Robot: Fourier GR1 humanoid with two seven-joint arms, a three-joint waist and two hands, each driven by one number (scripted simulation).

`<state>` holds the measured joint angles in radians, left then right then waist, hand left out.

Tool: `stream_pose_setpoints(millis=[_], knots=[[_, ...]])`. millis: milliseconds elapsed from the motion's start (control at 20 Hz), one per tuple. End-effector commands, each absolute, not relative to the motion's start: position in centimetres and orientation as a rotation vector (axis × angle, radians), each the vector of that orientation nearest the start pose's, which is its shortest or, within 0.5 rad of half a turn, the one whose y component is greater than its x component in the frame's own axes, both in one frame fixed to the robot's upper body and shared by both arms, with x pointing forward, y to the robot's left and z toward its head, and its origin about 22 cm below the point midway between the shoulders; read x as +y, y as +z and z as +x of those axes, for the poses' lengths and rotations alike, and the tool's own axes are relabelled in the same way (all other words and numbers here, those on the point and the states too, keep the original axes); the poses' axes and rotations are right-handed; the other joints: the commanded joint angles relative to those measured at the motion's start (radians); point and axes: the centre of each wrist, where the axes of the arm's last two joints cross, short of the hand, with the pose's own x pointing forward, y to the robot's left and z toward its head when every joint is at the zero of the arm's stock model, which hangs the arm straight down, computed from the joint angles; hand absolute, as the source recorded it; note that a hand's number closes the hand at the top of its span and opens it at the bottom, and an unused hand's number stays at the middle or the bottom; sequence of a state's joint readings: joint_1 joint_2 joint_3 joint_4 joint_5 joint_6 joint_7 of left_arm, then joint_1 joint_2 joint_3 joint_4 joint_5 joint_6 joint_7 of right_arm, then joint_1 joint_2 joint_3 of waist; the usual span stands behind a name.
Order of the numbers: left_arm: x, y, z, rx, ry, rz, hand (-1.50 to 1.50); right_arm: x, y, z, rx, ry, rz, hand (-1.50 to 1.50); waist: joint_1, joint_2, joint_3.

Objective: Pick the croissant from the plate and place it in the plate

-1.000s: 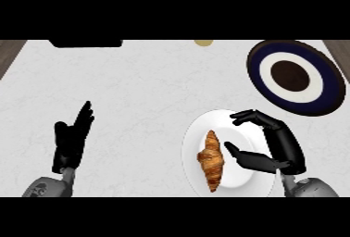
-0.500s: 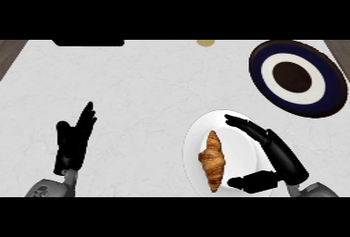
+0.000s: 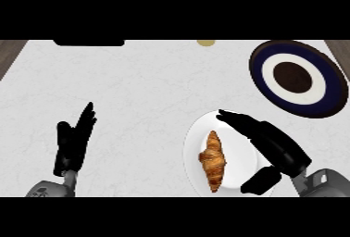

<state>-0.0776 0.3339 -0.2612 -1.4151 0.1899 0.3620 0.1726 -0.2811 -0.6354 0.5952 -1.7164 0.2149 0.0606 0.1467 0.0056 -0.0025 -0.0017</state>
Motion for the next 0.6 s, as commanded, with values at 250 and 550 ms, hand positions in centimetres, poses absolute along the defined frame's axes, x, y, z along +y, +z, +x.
stream_pose_setpoints(millis=[250, 550], knots=[[25.3, -1.4, 24.5, -1.291, -0.039, 0.243, 0.0, -17.5, 10.5, 26.3, -1.272, 1.414, -0.217, -1.5, 0.0, 0.002, 0.001], [24.1, -1.1, 24.2, -1.289, -0.037, 0.234, 0.0, -18.5, 6.8, 27.5, -1.241, 1.395, -0.202, -1.5, -0.002, 0.002, 0.002]])
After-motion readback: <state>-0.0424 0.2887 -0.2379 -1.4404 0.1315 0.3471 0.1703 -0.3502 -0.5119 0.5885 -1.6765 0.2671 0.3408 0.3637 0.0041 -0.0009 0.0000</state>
